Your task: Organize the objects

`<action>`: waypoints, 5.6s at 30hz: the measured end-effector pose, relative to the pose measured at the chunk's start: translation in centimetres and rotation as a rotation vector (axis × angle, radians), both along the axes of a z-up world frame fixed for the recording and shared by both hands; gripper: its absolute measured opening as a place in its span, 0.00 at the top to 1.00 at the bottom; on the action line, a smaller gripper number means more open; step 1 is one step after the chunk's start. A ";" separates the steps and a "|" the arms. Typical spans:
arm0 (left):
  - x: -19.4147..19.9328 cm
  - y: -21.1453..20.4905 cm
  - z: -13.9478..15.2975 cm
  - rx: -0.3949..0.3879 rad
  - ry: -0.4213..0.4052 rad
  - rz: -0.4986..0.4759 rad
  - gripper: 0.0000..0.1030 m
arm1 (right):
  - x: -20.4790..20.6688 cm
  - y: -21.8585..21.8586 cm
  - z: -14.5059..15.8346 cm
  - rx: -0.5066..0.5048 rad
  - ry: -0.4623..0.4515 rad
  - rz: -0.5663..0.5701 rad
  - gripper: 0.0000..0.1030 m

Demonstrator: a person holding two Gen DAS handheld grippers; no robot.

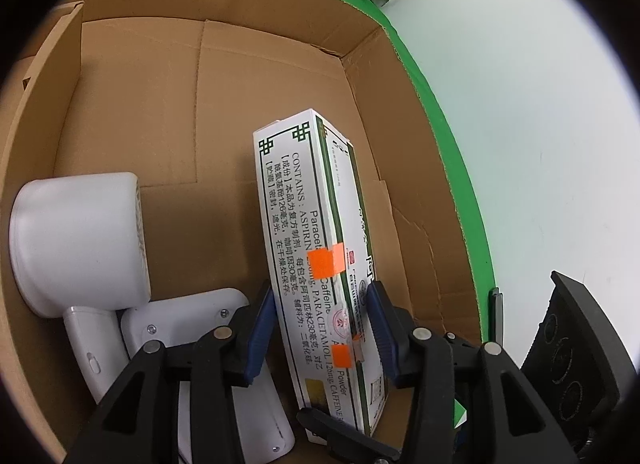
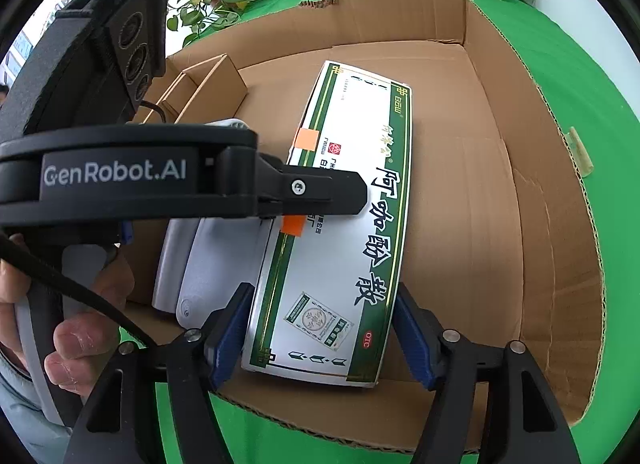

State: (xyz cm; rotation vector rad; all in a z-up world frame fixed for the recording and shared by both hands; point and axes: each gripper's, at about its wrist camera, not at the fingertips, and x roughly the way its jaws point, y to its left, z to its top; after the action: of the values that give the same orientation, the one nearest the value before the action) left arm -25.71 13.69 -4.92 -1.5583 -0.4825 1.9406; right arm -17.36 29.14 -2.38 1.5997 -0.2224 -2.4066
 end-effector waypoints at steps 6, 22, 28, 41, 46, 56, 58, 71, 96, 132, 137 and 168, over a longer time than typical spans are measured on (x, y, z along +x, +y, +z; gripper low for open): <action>0.6 -1.3 1.3 -0.016 0.024 0.021 0.56 | 0.1 0.5 1.0 -0.017 -0.004 -0.008 0.33; 5.3 -5.3 7.6 -0.046 0.179 0.066 0.56 | -1.8 1.0 0.0 -0.009 -0.038 -0.035 0.33; 6.1 -9.1 8.6 -0.088 0.259 0.137 0.56 | -1.4 0.0 -1.0 -0.010 -0.048 -0.039 0.33; 15.0 -13.3 10.7 -0.427 0.756 0.425 0.23 | 7.3 -6.0 4.5 0.186 0.533 -0.080 0.16; 15.5 -13.5 7.2 -0.489 0.721 0.424 0.23 | 7.8 -6.1 2.6 0.172 0.563 -0.185 0.09; 15.6 -11.0 4.3 -0.533 0.774 0.420 0.23 | 8.1 -6.9 -0.4 0.251 0.599 -0.188 0.01; 15.7 -10.8 3.9 -0.527 0.778 0.419 0.23 | 8.0 -6.9 -0.5 0.247 0.599 -0.197 0.01; 15.8 -10.7 3.5 -0.522 0.784 0.437 0.19 | 8.1 -6.6 -0.1 0.250 0.597 -0.196 0.00; 15.9 -10.7 3.5 -0.521 0.783 0.437 0.19 | 8.1 -6.8 -0.1 0.253 0.596 -0.199 0.00; 15.9 -10.7 3.5 -0.521 0.782 0.437 0.19 | 8.2 -6.9 -0.1 0.254 0.596 -0.199 0.00; 15.9 -10.7 3.5 -0.521 0.782 0.437 0.19 | 8.2 -6.9 -0.1 0.254 0.596 -0.200 0.00; 16.0 -10.7 3.7 -0.522 0.781 0.436 0.19 | 8.2 -7.0 -0.1 0.255 0.596 -0.201 0.00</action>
State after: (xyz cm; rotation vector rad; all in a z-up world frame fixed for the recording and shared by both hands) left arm -9.74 2.96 -1.27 -0.8439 0.0421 2.9662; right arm -9.16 22.17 -2.43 0.8983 0.0401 -3.0369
